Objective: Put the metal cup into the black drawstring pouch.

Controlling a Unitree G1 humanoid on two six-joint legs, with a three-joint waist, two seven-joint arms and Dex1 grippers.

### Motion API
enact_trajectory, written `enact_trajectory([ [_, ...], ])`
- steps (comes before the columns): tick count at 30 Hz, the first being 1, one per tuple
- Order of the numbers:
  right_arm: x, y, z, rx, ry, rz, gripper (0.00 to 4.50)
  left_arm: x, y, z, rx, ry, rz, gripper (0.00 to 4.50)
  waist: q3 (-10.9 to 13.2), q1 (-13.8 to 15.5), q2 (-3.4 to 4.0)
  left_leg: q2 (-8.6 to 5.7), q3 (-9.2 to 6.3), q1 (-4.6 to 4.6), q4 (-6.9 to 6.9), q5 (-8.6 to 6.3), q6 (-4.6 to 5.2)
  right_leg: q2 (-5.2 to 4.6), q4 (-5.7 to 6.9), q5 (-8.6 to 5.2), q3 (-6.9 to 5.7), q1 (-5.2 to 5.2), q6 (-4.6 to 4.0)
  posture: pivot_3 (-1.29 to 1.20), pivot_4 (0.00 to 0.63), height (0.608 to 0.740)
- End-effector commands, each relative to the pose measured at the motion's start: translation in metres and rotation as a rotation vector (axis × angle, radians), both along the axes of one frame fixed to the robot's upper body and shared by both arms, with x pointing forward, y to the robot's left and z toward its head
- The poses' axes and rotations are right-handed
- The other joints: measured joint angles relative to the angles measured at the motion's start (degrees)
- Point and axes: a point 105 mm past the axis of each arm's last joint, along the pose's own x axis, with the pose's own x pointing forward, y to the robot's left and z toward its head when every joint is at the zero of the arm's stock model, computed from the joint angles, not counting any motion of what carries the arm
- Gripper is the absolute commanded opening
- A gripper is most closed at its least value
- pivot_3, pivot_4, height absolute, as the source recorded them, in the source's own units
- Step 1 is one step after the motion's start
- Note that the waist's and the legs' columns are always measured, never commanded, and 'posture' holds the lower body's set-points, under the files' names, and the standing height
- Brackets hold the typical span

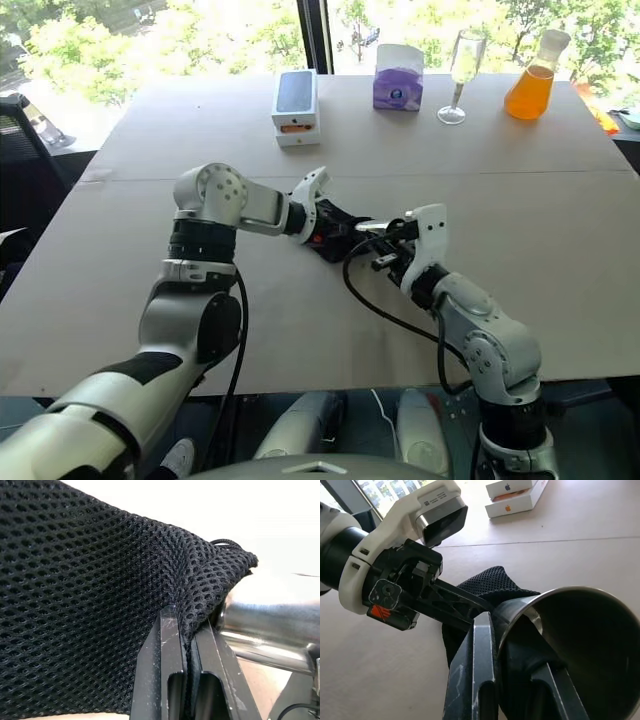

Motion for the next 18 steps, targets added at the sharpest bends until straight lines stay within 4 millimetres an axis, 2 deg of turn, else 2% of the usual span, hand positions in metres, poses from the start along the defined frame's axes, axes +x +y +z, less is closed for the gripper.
enact_trajectory([
  [1, -0.006, 0.025, -0.005, -0.017, 0.011, 0.127, 0.01, -0.013, -0.039, 0.047, -0.086, -0.149, -0.171, 0.0, 0.0, 0.04, 0.0, 0.0, 0.0, 0.0, 0.0, 0.0, 0.0, 0.0, 0.0, 0.0, 0.0, 0.0, 0.0, 0.0, 0.15, 0.74],
  [6, -0.006, 0.028, -0.006, -0.028, 0.009, 0.158, 0.01, -0.017, -0.046, 0.067, -0.1, -0.234, -0.206, 0.0, 0.0, -0.02, 0.0, 0.0, 0.0, 0.0, -0.01, 0.0, 0.0, -0.02, 0.0, 0.0, 0.03, 0.0, 0.0, 0.0, 0.15, 0.74],
  [9, -0.006, 0.029, -0.007, -0.025, 0.014, 0.169, 0.01, -0.019, -0.046, 0.071, -0.12, -0.248, -0.217, 0.0, 0.0, -0.06, 0.0, 0.0, 0.0, 0.01, -0.01, 0.0, 0.0, -0.01, 0.02, 0.0, 0.04, -0.01, 0.0, 0.0, 0.15, 0.74],
  [14, -0.006, 0.028, -0.009, -0.005, 0.033, 0.18, 0.01, -0.017, -0.041, 0.069, -0.094, -0.253, -0.21, 0.0, 0.0, -0.03, 0.0, 0.0, 0.0, 0.01, 0.0, 0.0, 0.0, -0.01, 0.02, 0.0, 0.04, -0.01, 0.0, 0.0, 0.15, 0.74],
  [18, -0.006, 0.027, -0.013, -0.026, 0.041, 0.189, 0.01, -0.014, -0.034, 0.055, 0.044, -0.278, -0.193, 0.0, 0.0, -0.02, 0.0, 0.0, 0.01, 0.01, 0.0, 0.0, 0.0, -0.01, 0.02, 0.0, 0.05, -0.01, 0.0, 0.0, 0.15, 0.74],
])
